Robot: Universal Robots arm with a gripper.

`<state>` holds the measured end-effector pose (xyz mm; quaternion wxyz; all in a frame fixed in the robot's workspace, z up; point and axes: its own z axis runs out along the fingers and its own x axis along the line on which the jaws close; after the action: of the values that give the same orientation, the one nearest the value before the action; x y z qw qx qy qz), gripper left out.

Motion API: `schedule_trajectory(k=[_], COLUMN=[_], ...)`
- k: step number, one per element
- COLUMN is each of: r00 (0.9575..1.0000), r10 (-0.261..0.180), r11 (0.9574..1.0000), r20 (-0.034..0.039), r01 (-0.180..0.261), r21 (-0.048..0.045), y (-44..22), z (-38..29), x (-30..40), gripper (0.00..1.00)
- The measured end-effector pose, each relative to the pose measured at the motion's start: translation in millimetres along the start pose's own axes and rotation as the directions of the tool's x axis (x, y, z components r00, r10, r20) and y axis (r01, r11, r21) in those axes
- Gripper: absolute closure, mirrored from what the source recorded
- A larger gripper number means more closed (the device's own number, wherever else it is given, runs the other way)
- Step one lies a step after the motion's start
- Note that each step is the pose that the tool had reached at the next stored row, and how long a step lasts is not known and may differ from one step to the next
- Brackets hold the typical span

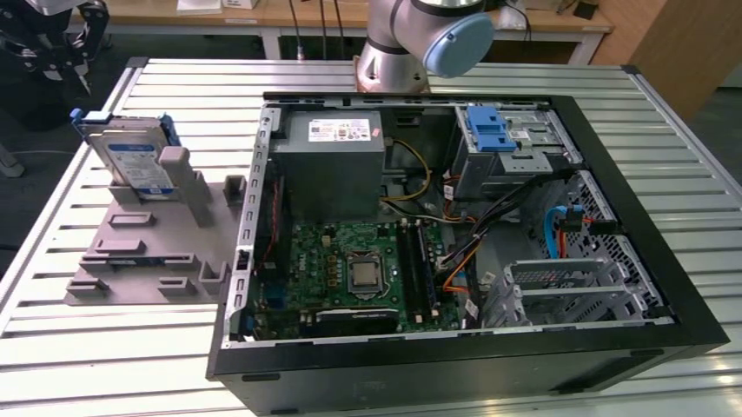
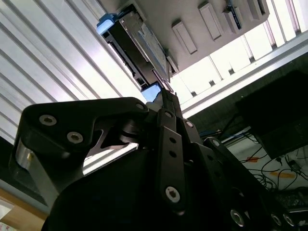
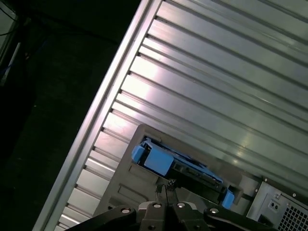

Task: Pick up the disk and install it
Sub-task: 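Pick up the disk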

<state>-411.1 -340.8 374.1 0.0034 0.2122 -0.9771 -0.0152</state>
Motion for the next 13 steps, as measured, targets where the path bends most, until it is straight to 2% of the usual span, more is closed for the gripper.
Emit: schedule_trajectory(k=[5,13], r00=[0.9986,0.9932], r10=[-0.052,-0.116], r11=[0.9986,0.9932], r20=[-0.0016,-0.0037], r01=[0.052,0.116], r21=[0.0,-0.0002], y=[0.0,0.0], z=[0.0,0.0], x=[0.0,0.0], gripper=[0.89,0.89])
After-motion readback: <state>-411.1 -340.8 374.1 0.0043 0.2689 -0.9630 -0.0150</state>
